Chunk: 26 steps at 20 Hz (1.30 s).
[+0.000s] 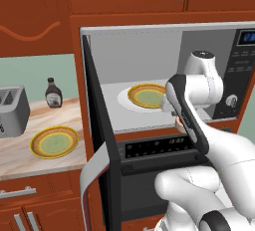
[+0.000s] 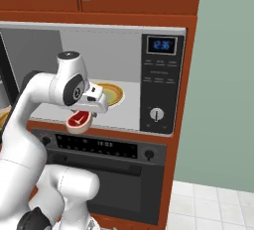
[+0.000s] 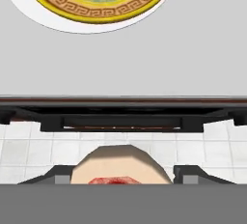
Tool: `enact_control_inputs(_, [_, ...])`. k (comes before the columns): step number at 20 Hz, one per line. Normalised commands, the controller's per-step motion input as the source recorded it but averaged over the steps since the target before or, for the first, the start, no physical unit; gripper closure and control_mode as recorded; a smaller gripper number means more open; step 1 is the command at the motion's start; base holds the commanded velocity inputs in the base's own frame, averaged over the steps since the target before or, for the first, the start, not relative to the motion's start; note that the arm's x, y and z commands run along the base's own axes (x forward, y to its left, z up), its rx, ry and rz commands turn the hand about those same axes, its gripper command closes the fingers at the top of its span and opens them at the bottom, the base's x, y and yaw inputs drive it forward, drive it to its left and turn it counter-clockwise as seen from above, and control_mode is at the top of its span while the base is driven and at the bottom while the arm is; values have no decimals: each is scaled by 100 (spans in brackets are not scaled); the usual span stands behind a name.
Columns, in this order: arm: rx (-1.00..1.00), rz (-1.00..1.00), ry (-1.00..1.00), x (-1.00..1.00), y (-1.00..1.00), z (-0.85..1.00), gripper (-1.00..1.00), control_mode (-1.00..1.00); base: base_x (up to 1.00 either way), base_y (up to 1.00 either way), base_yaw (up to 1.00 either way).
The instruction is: Pick the steak from the microwave and place it on plate located on the counter.
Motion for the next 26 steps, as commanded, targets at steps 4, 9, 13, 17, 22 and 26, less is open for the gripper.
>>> enact_control_inputs(4, [-2,0,0,0,-12,0,100,-100,0,0,0])
enact_control_inputs(9, [0,0,0,-2,-5,0,100,100,-38,-13,1])
enact_control_inputs(13, [0,0,0,0,0,0,100,100,-100,-39,8])
enact_control_inputs(17, [0,0,0,0,0,0,100,100,-80,-45,42])
enact_control_inputs(22, [0,0,0,0,0,0,100,100,-4,-22,86])
enact_control_inputs(26, [0,0,0,0,0,0,100,100,-6,0,100])
